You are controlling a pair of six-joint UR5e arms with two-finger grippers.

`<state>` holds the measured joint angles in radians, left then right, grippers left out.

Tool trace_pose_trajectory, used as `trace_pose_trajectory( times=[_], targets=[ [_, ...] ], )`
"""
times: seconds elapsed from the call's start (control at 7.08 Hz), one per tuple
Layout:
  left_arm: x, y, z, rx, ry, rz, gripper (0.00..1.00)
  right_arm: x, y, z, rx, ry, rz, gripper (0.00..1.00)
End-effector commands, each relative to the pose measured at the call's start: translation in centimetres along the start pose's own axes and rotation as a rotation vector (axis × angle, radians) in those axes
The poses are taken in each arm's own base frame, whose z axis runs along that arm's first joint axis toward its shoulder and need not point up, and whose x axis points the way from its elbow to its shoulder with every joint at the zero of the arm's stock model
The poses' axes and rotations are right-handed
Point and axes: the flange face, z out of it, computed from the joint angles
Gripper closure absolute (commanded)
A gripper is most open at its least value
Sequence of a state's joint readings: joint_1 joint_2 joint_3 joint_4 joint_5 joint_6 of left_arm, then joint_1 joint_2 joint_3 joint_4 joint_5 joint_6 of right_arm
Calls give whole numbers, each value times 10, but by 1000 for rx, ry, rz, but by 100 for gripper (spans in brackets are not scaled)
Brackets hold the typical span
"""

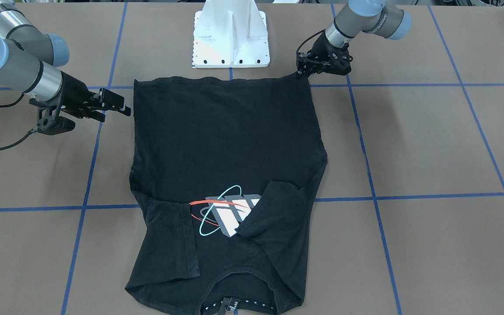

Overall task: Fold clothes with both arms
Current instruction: 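Lower both grippers onto the hem corners nearest the robot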

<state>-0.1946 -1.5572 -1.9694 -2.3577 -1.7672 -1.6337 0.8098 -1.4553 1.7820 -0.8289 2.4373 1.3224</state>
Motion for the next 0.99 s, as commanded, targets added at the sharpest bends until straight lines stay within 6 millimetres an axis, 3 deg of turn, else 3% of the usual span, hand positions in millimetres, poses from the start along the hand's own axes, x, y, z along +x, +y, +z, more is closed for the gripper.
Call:
trace_pose_trajectory(
  times=[0.0, 0.14, 0.42, 0.71, 0.85],
  targets=[
    [1, 1, -2, -2, 4, -1, 100, 0, 3, 4, -6, 4, 0, 0],
    [1, 1, -2, -1, 3, -1, 100, -2, 14, 17, -25, 11, -7, 0],
    [0, 0, -3, 3, 2, -1, 100, -31, 54, 35, -97, -11, -13, 0],
    [9, 2, -14, 6, 29, 2, 100, -24, 89, 72, -163, 28, -6, 0],
    [9, 2, -13, 6, 28, 4, 100, -7, 106, 88, -197, 65, 4, 0]
  ],
)
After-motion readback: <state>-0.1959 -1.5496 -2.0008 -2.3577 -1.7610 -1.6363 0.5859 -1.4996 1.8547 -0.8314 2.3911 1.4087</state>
